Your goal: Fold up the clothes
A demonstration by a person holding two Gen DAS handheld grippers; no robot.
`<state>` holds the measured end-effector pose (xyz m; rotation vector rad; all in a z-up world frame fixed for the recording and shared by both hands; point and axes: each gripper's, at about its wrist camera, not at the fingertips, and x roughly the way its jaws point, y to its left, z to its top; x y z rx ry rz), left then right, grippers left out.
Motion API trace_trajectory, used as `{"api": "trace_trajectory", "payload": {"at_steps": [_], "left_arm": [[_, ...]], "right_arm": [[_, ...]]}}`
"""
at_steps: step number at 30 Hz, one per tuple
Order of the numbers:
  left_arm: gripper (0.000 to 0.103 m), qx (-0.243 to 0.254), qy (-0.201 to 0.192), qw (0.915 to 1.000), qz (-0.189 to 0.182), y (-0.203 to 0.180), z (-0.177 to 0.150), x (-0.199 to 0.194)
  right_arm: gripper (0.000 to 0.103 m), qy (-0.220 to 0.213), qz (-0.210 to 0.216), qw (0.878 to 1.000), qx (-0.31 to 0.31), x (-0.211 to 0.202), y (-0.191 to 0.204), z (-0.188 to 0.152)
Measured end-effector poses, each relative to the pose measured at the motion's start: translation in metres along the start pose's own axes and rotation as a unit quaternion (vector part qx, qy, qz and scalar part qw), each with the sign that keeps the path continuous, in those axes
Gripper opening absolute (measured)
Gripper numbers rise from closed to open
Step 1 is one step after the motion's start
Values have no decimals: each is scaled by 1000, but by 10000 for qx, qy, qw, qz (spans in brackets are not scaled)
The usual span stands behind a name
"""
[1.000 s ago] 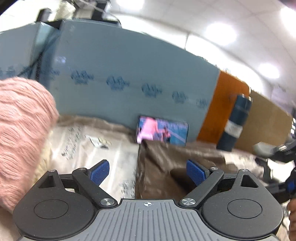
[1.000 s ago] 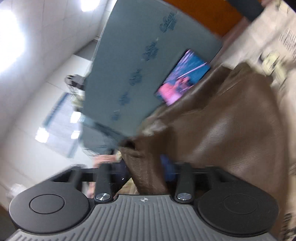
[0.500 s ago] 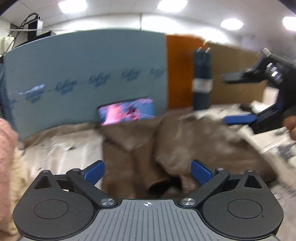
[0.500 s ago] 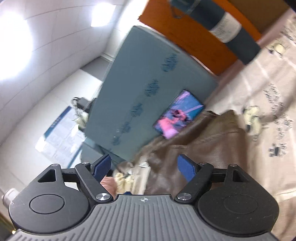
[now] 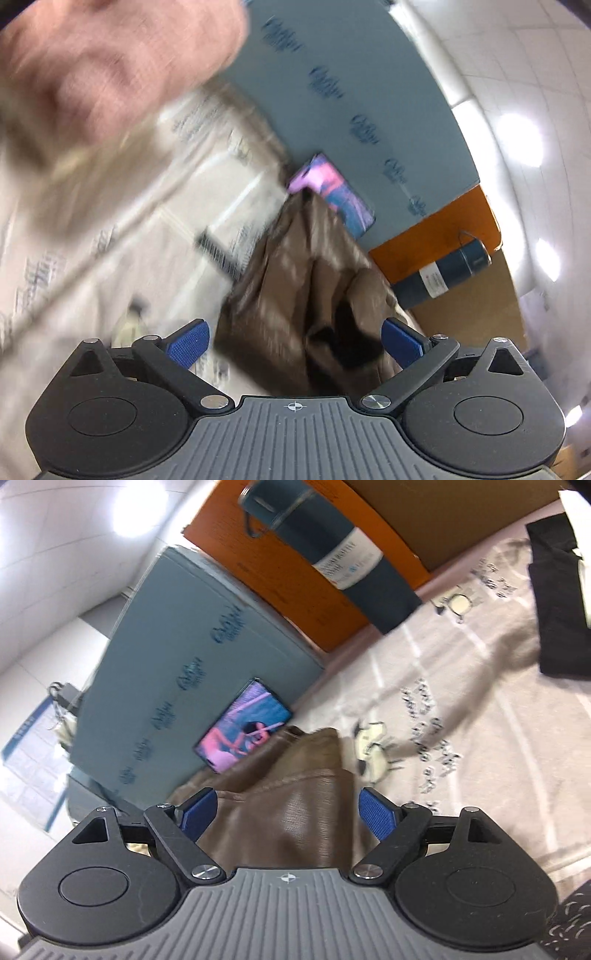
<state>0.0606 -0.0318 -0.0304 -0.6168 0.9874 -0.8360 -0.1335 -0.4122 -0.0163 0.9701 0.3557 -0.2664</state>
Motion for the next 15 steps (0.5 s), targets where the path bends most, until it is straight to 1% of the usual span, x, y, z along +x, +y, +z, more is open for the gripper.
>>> {"api": "trace_trajectory", "payload": {"at_steps": [3,6,9,11,13,15], "left_arm": [[102,-63,127,9997,-206,1,-8,1],[103,2,315,9992,-262,-4,-9,13],[103,21,396,9987,-329,-11,-4,30],[103,112,253,9990,-356,-18,-4,40],[103,97,0,9981,-609,-18,-7,47],[103,92,-147,9957,-904,-16,-9,50]], "right_arm": [[84,191,87,9996,183,7,-5,0],[84,371,193,9986,314,14,-9,-2],[84,413,298,9982,314,16,-9,-3],[84,434,500,9970,402,19,-11,-4],[85,460,704,9952,496,22,-12,-4],[83,496,831,9939,523,25,-11,-6]]}}
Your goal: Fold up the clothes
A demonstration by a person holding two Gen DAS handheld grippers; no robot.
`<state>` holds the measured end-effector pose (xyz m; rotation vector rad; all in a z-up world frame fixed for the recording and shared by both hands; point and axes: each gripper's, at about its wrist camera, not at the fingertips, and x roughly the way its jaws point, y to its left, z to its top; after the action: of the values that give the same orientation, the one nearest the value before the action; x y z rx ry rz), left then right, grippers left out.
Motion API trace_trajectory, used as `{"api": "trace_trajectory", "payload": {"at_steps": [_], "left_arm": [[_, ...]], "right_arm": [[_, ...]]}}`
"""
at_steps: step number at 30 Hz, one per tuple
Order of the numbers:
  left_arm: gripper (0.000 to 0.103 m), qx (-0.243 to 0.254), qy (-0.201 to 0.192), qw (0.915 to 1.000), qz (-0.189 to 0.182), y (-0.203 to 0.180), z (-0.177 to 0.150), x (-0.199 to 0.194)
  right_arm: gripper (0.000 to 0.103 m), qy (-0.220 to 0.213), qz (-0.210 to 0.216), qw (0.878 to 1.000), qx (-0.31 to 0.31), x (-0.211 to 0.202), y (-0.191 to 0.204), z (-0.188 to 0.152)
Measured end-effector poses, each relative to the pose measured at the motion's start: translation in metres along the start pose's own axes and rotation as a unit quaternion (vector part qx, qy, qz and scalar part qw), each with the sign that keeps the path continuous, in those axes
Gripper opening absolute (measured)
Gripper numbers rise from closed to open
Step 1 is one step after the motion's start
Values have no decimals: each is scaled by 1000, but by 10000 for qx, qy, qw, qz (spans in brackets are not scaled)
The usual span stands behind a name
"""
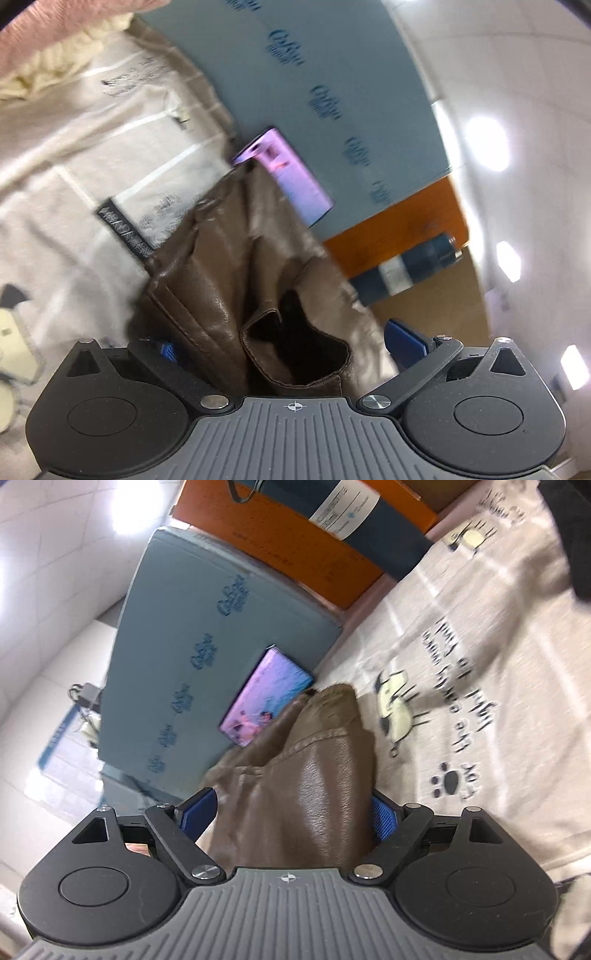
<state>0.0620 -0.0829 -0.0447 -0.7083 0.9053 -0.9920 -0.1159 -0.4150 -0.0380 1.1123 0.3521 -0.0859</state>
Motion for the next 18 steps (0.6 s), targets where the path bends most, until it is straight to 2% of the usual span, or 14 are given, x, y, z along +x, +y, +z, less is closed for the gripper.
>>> {"api": "trace_trajectory", "payload": {"at_steps": [1,4,6,7,9,10,11,12,14,18], "left_arm": [[103,-2,-18,9998,-192,1,0,0],[102,-145,-29,9979,-627,7,0,2],[102,-60,-128,9982,-588,6,-1,1],[97,148,-215,9986,-456,3,-3,0],[74,652,-336,9973,-71,-5,-8,0],[51,887,-369,9953,127,-8,-9,1],[34,1084,-383,9929,308,-11,-10,1],[30,1237,-405,9906,432,-12,-11,1],[24,1393,-505,9881,401,-15,-11,-2],[23,1793,-801,9802,240,-24,-15,-16]], "right_arm": [[81,26,67,10000,6,1,0,-1],[66,135,251,9995,147,6,-3,-3],[44,164,199,9995,190,10,-6,-4],[38,157,119,9997,164,11,-7,-6],[23,144,20,9999,52,13,-5,-8],[21,121,41,9999,4,12,-3,-10],[17,83,113,9999,-60,12,1,-12],[16,49,182,9997,-130,10,4,-13],[15,-32,289,9992,-267,7,14,-17],[14,-111,524,9977,-425,-2,32,-24]]}}
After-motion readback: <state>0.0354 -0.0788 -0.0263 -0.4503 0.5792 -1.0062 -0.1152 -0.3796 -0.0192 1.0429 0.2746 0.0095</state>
